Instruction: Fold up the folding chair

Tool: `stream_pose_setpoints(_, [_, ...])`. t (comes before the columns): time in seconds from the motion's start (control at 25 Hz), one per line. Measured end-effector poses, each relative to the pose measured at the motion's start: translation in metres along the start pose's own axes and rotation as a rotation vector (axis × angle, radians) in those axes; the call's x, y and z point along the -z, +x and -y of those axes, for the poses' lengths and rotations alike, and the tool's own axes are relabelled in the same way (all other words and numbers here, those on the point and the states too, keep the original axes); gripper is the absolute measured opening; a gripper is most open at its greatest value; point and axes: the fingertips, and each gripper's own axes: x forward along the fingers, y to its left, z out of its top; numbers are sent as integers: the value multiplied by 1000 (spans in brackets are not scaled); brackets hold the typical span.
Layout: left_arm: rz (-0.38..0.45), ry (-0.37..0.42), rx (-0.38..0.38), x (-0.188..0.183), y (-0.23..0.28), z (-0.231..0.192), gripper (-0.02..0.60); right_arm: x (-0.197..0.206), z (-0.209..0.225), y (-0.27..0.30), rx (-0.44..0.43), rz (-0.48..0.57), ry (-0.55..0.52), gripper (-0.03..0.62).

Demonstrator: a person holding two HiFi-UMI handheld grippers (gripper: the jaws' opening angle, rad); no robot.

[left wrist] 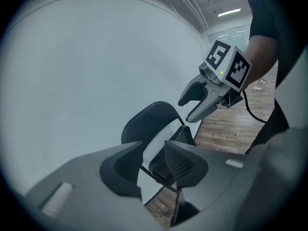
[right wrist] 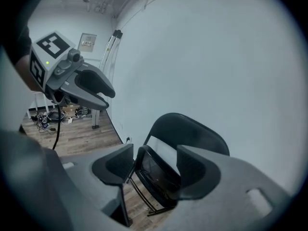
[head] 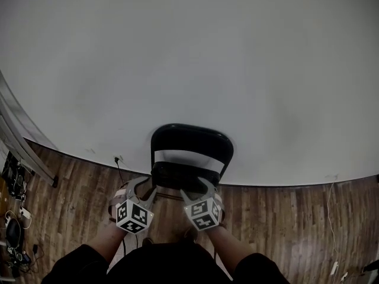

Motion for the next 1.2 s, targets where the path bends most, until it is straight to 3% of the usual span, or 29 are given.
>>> stream_pose_setpoints(0.2, [75, -26, 71, 12, -34, 21, 129, -4, -51, -22, 14, 10, 35, 239])
stream_pose_setpoints(0.4, [96, -71, 163, 31, -47, 44, 121, 5, -80, -38, 23, -13, 110, 216])
stream_pose_setpoints(0.56, [127, -116, 209, 28, -59, 51, 106, -7, -97, -54, -11, 40, 173, 178])
stream_pose_setpoints(0.92, [254, -185, 243, -41, -102, 66, 84, -35, -95, -115, -73, 219, 229, 107])
stream_pose_setpoints(1.2, [300, -236, 264, -84, -112, 87, 52, -41, -79, -157, -116, 321, 249, 52])
